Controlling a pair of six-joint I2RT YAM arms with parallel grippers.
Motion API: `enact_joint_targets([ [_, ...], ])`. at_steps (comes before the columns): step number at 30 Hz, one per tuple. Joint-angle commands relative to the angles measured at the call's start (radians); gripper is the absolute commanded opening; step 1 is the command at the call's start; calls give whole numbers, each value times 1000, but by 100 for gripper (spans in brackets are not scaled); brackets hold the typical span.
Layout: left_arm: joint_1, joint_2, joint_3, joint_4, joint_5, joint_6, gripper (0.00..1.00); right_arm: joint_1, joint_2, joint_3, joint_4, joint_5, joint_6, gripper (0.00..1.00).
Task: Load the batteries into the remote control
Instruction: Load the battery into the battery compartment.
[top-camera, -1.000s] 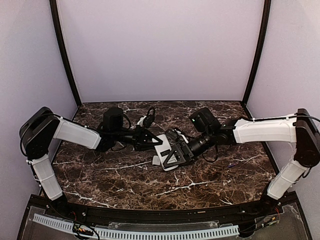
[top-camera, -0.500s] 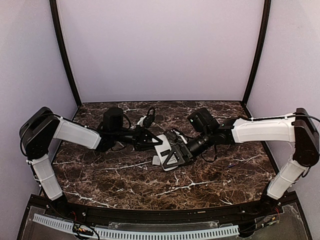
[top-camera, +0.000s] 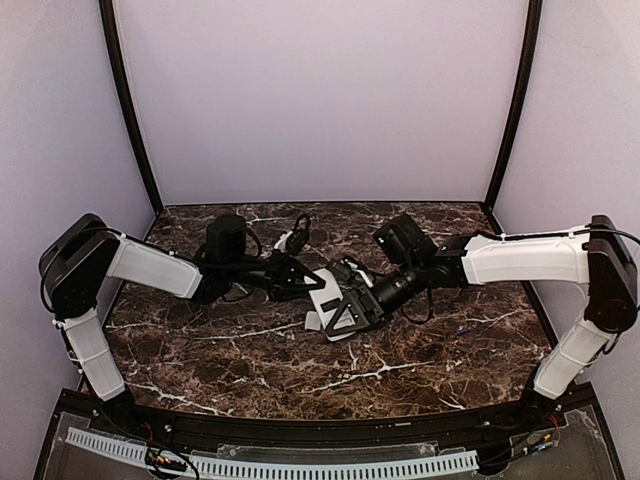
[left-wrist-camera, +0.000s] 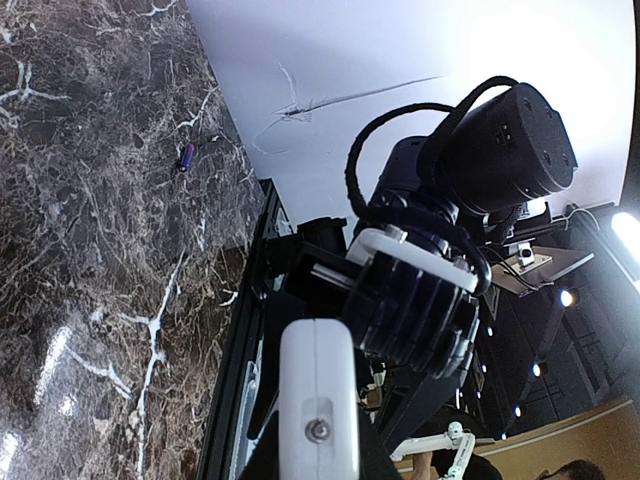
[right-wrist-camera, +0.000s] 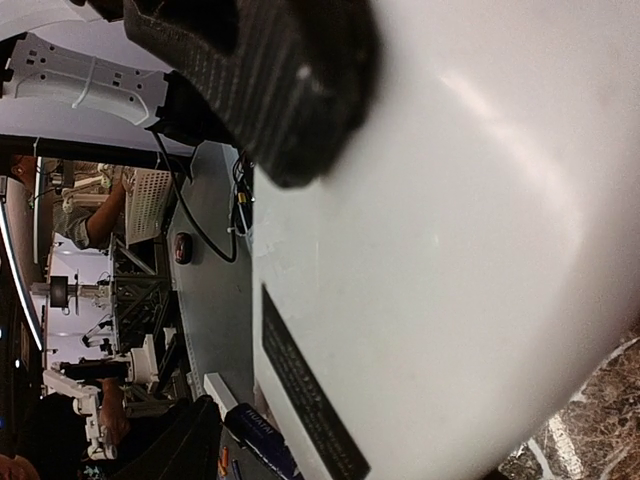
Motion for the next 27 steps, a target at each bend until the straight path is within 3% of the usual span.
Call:
enact_joint_targets([
  [1,6,-10,11,47,14,-7,0,9,17,22,-9,14,-15,58],
  [23,7,-1,7,84,37,-30,0,-15,8,5,-33,-6,-43,31],
  [27,7,0,6,98,41,-34,0,-15,6,10,-30,-16,-49,33],
])
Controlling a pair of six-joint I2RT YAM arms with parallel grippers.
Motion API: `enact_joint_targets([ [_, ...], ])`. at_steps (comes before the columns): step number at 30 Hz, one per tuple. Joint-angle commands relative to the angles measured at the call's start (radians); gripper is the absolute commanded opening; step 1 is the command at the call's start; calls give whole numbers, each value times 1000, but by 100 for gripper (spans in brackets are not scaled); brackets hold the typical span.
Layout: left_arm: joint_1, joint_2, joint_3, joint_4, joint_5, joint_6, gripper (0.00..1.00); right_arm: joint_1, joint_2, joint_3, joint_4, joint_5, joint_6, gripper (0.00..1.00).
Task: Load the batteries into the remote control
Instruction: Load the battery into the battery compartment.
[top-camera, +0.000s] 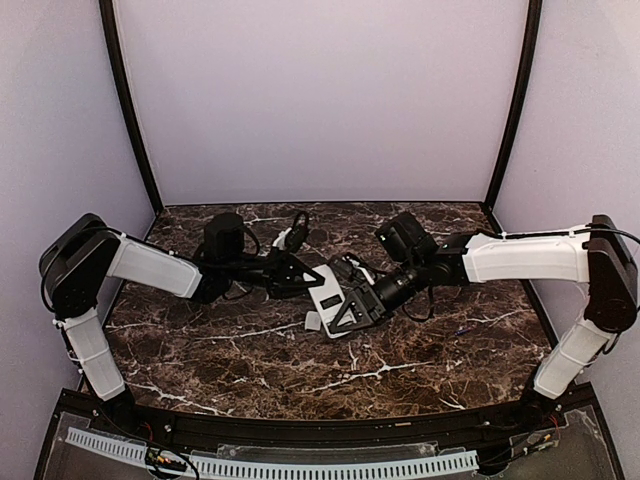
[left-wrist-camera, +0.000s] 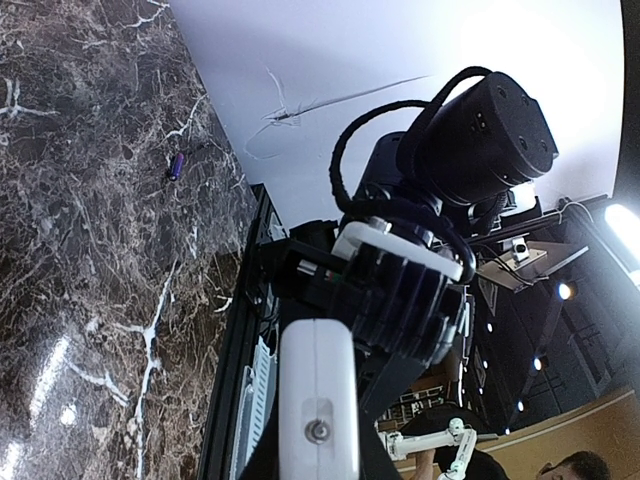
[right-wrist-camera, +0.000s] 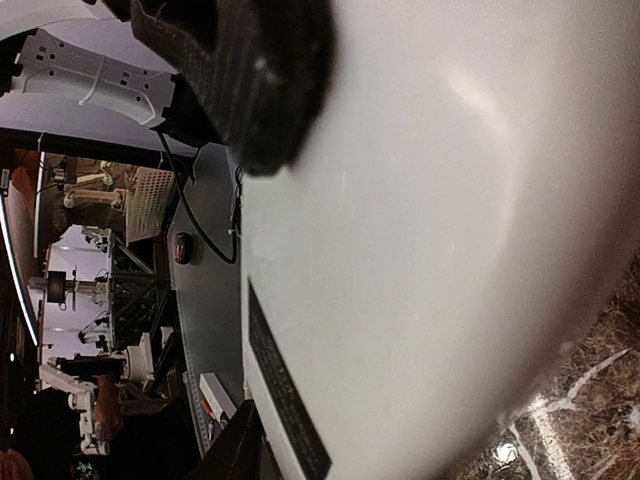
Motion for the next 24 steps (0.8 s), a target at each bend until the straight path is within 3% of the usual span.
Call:
enact_joint_targets([
  [1,1,-2,6,61,31,-16,0,-1,3,5,-20,-10,-13,36],
  [5,0,-1,4,72,32,-19,0,-2,-16,15,-2,-22,-11,53],
  [13,-4,-5,1,75,33,-8,0,-43,-82,2,33,-23,-7,73],
  [17,-8,-21,2,32,25,41,0,-91,-117,-28,33,-13,-6,78],
  [24,-14,-56,33,-193,-25,218,0,-194,-231,-110,-12,78,-7,81],
])
